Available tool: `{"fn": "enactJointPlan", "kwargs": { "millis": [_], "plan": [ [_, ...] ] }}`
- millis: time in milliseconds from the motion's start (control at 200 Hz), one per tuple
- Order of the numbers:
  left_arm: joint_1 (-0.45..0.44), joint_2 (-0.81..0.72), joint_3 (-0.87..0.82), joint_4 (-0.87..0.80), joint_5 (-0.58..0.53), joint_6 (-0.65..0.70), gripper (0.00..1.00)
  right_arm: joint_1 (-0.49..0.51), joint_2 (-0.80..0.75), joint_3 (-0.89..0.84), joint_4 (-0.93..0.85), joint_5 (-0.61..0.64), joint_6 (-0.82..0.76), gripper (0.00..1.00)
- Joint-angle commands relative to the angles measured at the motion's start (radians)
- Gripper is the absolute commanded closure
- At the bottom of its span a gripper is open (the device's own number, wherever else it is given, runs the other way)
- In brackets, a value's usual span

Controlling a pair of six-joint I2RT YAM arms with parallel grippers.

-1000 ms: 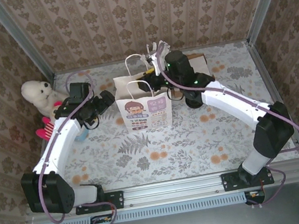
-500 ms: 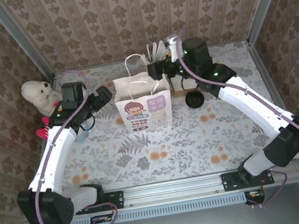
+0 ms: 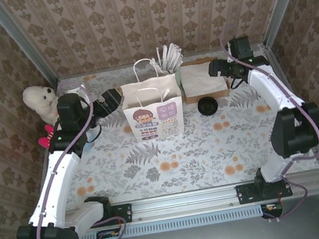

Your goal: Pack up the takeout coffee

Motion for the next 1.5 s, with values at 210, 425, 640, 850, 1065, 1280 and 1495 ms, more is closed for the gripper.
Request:
{"fn": "enactJointPlan", "kwargs": {
  "millis": [210,425,640,850,1065,1280,1495],
  "plan": [
    [-0.008,0.033,0.055,-0.050,0.094,0.079,0.00,-0.050,0.264,0.267,-0.168,-0.100,-0.215,0.06],
    [-0.011,0.030,0.054,-0.046,0.083,0.077,0.00,-0.152,0.444,0.432,-0.273,-0.319,-0.251,0.14],
    [-0.019,0.060,0.079,-0.052,0.084,0.063,0.00,-0.165,0.578,0.569,-0.290,-0.414,-0.236,0.30],
    [-0.040,0.083,0.078,-0.046,0.070,0.056,0.00,-0.164,0.661,0.624,-0.253,-0.420,-0.169,0.40],
    [-0.067,0.109,0.088,-0.039,0.050,0.057,0.00,-0.163,0.694,0.648,-0.248,-0.391,-0.167,0.41],
    [-0.081,0.132,0.098,-0.037,0.044,0.059,0.00,-0.162,0.695,0.653,-0.281,-0.468,-0.206,0.47],
    [-0.100,0.141,0.100,-0.029,0.037,0.059,0.00,-0.162,0.666,0.651,-0.264,-0.500,-0.207,0.52]
  ]
}}
